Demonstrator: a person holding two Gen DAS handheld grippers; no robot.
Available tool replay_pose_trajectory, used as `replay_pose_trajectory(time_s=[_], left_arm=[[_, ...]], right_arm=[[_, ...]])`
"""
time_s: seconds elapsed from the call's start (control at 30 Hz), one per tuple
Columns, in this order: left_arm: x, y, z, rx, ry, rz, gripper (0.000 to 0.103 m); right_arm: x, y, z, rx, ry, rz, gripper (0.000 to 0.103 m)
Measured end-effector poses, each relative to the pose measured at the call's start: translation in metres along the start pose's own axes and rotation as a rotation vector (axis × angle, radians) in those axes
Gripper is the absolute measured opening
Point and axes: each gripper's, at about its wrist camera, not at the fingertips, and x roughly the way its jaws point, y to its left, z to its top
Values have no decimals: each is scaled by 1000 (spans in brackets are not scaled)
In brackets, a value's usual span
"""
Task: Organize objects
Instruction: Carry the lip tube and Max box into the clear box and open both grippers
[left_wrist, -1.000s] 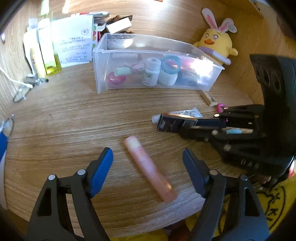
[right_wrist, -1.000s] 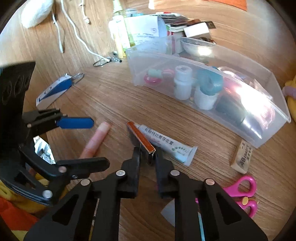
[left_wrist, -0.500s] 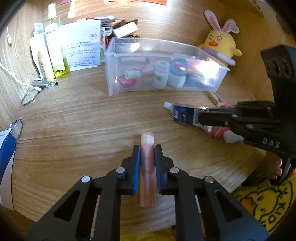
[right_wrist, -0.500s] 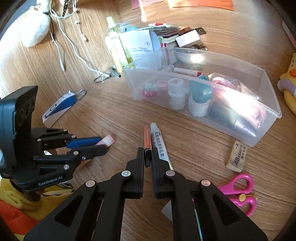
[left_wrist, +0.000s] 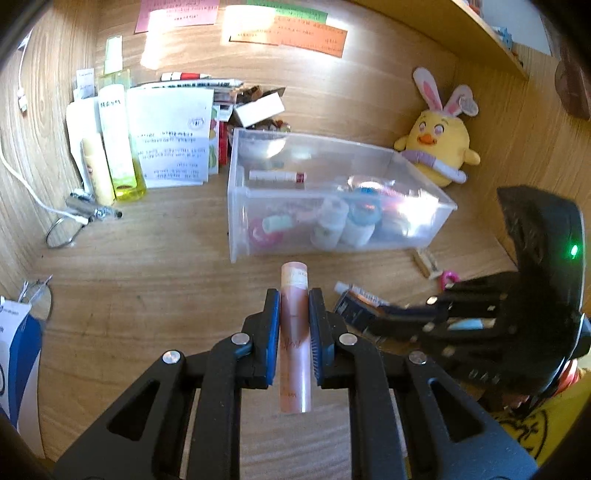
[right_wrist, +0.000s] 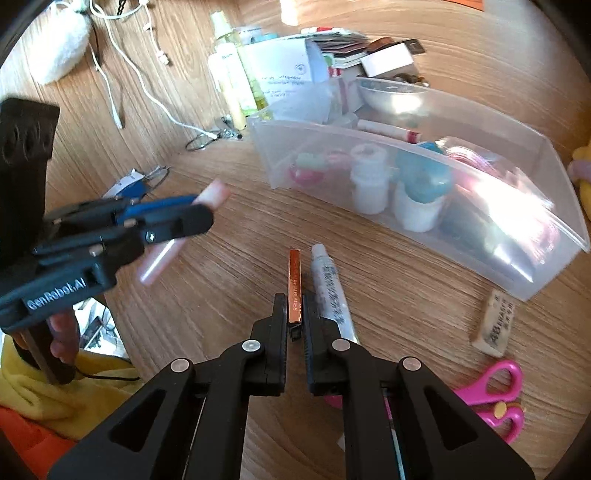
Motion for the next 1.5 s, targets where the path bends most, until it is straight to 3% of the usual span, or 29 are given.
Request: replay_pose_trajectory(time_s=[0.23, 0.77, 1.03, 1.27, 1.5], left_arm=[[3, 7, 18, -15, -35, -24, 14], [3, 20, 75, -59, -117, -136, 14], [36, 22, 96, -80, -45, -184, 14], [68, 27, 100, -107, 38, -192, 14], [67, 25, 101, -108, 36, -174, 15]], right_arm=[[14, 3, 8, -9, 21, -19, 7], [-51, -10, 48, 49, -207, -50, 7], [-74, -39, 72, 108, -306, -179, 7], [-59, -52, 79, 107, -279, -277, 7], [-52, -60, 76, 108, -237, -290, 8]])
